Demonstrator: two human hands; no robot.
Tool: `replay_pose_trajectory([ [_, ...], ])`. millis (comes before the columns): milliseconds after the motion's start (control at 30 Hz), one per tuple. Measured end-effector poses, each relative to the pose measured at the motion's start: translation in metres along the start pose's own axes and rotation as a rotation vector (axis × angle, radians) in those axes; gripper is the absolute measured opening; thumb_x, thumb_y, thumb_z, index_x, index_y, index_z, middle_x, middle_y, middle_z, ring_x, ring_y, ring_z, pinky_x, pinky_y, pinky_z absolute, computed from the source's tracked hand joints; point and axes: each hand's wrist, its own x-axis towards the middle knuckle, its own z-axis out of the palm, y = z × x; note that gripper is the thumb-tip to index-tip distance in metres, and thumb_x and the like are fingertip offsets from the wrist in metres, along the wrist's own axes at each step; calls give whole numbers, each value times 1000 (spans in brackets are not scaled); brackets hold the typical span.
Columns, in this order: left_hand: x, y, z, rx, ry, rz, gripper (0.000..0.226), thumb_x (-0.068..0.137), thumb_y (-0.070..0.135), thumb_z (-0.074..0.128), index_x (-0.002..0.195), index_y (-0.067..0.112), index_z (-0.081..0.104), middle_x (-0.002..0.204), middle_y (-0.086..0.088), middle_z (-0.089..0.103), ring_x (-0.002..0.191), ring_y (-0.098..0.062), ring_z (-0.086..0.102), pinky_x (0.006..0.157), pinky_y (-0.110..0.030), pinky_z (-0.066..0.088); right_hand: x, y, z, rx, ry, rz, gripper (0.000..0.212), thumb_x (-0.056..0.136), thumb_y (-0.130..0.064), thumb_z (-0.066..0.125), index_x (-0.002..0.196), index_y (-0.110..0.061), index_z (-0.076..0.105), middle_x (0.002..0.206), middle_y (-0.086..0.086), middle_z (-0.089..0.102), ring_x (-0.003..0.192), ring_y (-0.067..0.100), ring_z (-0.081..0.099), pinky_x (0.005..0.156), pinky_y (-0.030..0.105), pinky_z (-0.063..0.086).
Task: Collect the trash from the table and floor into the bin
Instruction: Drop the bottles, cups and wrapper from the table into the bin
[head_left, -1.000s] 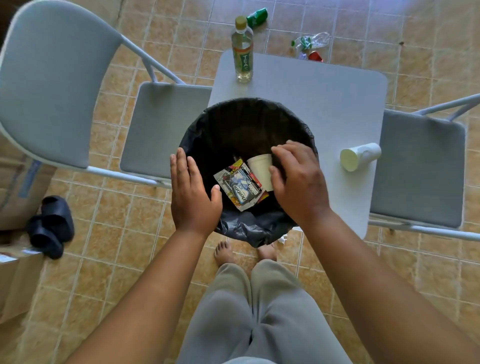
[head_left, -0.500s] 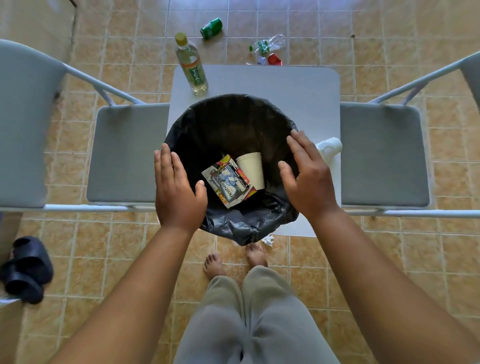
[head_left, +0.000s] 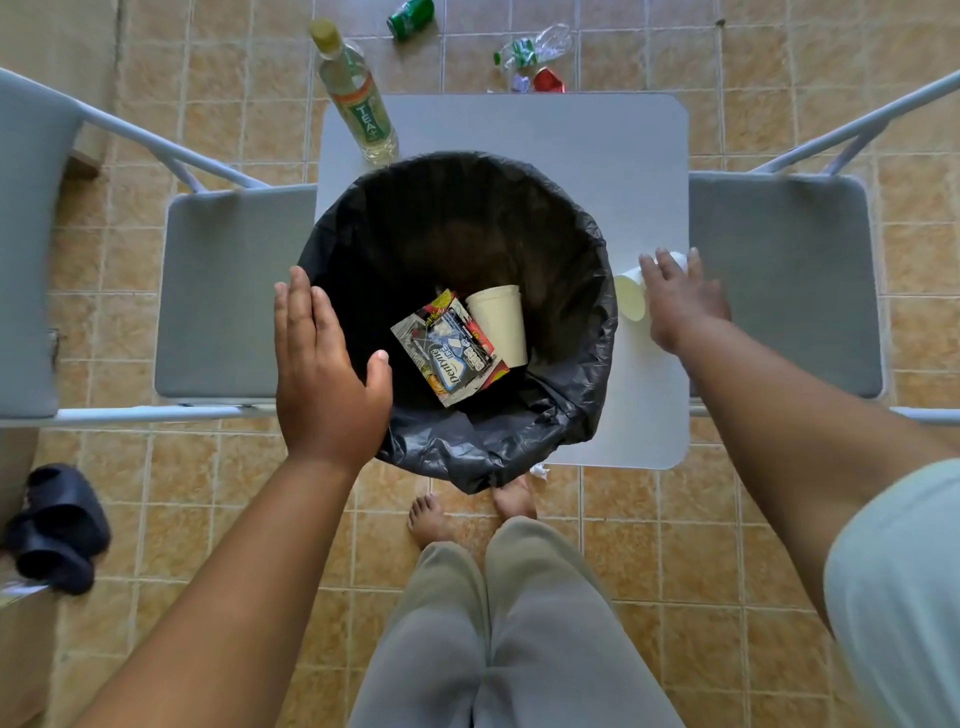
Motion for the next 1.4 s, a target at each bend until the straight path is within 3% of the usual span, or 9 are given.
replay_pose_trajectory([
  [100,-1,-1,0,-3,13,9,74,89,25,60,148,-2,23,161,-11,10,149,-23,3,119,-28,6,11,-3,4,-136,56,-52,78,83,-4,48,151,-26,15,157,2,22,142,36,15,97,45,39],
  [300,-1,-1,0,2,10,11,74,89,25,60,149,-1,23,161,-11,9,149,-23,2,120,-29,7,16,6,7,-52,210,-112,36,86,-18,63,121,-15,55,119,14,52,112,36,47,83,41,44],
  [467,0,1,-3,3,-1,-2,74,89,24,60,149,-1,23,162,-10,8,149,-22,1,118,-24,2,-10,13,-10,438,325,-5,49,82,-30,73,123,-8,55,118,21,53,100,43,56,81,42,47],
  [633,-1,3,-3,18,-30,-9,75,89,26,59,149,-1,22,162,-10,7,149,-22,1,119,-30,8,-67,3,-78,949,843,7,54,80,-49,73,119,-14,57,105,6,67,88,19,65,76,17,44],
  [733,-2,5,-6,21,-47,-18,74,89,25,59,149,-1,23,162,-10,7,149,-24,2,119,-32,9,-123,-24,-111,1385,924,-187,51,87,-43,70,129,-21,51,109,-8,66,99,15,66,81,37,57],
  [867,-1,7,-11,-23,-70,-36,72,87,16,56,148,-3,23,162,-10,6,149,-23,0,119,-30,7,-161,-75,-109,1049,629,-358,62,87,-53,62,134,-14,50,113,-1,66,96,7,65,80,18,53],
  [1000,0,4,-12,-57,-66,9,73,77,1,46,146,-9,23,160,-16,8,149,-28,2,120,-38,13,-153,-107,-93,639,625,-488,73,86,-53,63,135,0,53,132,13,59,136,28,41,107,45,39],
  [1133,2,-2,-13,-121,-49,23,79,72,-9,45,147,-5,22,161,-11,8,149,-24,1,118,-24,4,-129,-114,-91,679,729,-313,57,94,-41,57,138,-5,50,147,9,45,145,29,25,114,47,28],
  [1400,22,-37,-22,-220,24,2,77,67,-27,39,142,-9,33,156,-15,25,147,-30,15,118,-23,10,-121,-155,-99,762,647,-291,59,92,-29,63,142,-3,45,151,7,40,138,20,40,112,30,33],
])
